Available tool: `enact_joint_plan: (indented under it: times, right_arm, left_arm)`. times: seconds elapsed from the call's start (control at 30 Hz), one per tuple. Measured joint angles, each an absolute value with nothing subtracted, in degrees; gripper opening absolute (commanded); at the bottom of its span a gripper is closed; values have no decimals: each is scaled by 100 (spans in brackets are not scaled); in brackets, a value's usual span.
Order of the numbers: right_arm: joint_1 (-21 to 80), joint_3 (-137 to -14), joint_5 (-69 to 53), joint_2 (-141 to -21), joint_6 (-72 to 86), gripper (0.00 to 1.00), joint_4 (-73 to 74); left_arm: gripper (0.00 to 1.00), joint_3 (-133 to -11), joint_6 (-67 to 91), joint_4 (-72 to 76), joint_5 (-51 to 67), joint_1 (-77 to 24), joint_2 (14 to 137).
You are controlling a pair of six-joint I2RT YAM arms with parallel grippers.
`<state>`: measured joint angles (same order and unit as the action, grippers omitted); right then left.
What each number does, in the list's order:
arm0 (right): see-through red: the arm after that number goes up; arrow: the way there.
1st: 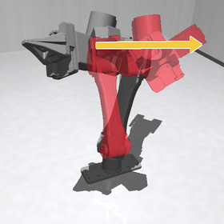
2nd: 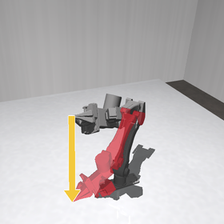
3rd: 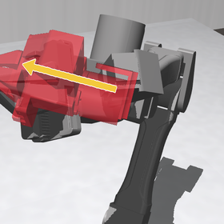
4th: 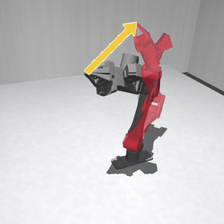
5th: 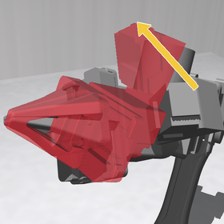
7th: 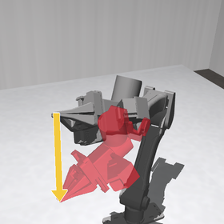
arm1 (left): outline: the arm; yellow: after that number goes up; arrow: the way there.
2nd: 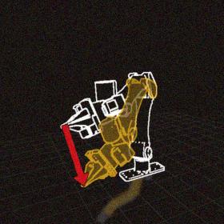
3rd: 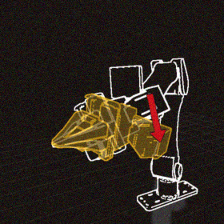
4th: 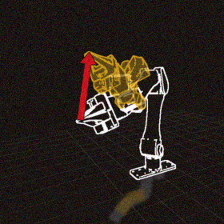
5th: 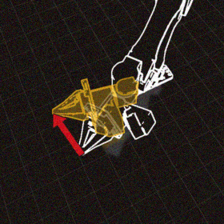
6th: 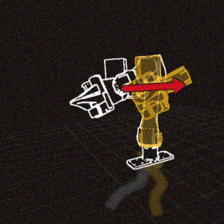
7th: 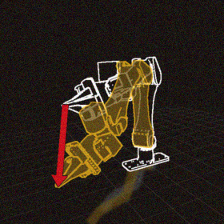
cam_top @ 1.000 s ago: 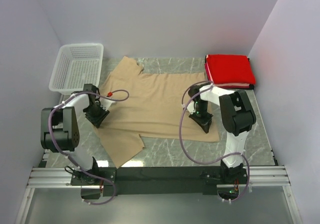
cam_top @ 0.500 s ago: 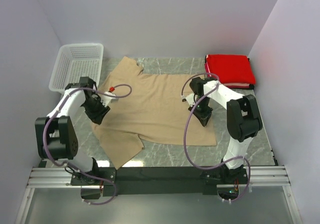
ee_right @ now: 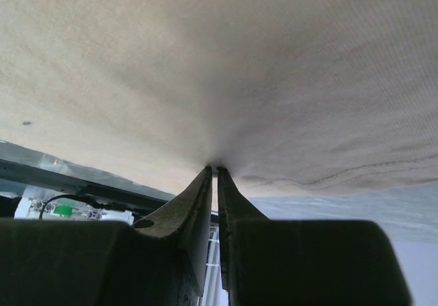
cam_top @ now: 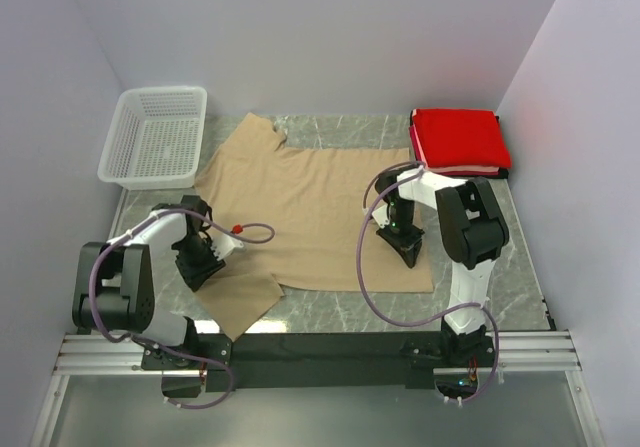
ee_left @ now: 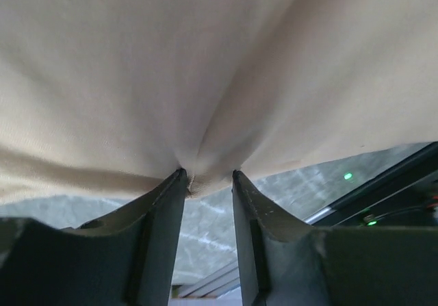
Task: Fold and stack the t-shirts
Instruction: Flatten the tshirt out
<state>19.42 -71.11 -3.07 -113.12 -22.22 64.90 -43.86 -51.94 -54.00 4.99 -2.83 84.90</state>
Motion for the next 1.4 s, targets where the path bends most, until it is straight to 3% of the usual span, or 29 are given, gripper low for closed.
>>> enact_joint_plan:
  times: [0.3,0.47,0.63,0.83,1.07,1.2,1.27,1.33,1.4]
  right_arm:
    - [1964,-6978,-10,-11242,-2220,15,6473]
    - [1962,-7041,45,-10991,-2303,15,6425]
    - [1964,-7441,-69,-10792,-2342,15,6447]
    - [1964,-7321,-67,-11111,-2346,14,6208]
    - [2005,-6794,3,-11135,-2390,14,6351]
    - [2115,-6416,-97,-10873,-2473,24,6377]
    - [2139,-6429,-222,-10798,-2493,39,6416]
    - [2110,-6744,-403,-10770,-2508,48,6576]
    - [1973,-7389,-683,-10770,-2499,49,6665]
  left_arm:
    - [46,-3918,-6060,-5719,27,-207,7771]
    - [47,-5483,-6097,-6608,801,-30,8141]
    - [43,-6506,-5708,-6202,1422,-25,8486]
    - [40,-6034,-5078,-5262,1415,115,9258]
    - [34,-4910,-5089,-5076,1184,169,8860]
    - [37,-4366,-5221,-5332,1107,180,8307]
    - [43,-4359,-5275,-5542,1116,222,8228]
    - [47,-4584,-5286,-5754,1197,320,8270]
    - [50,-5216,-5271,-6075,1411,419,8471]
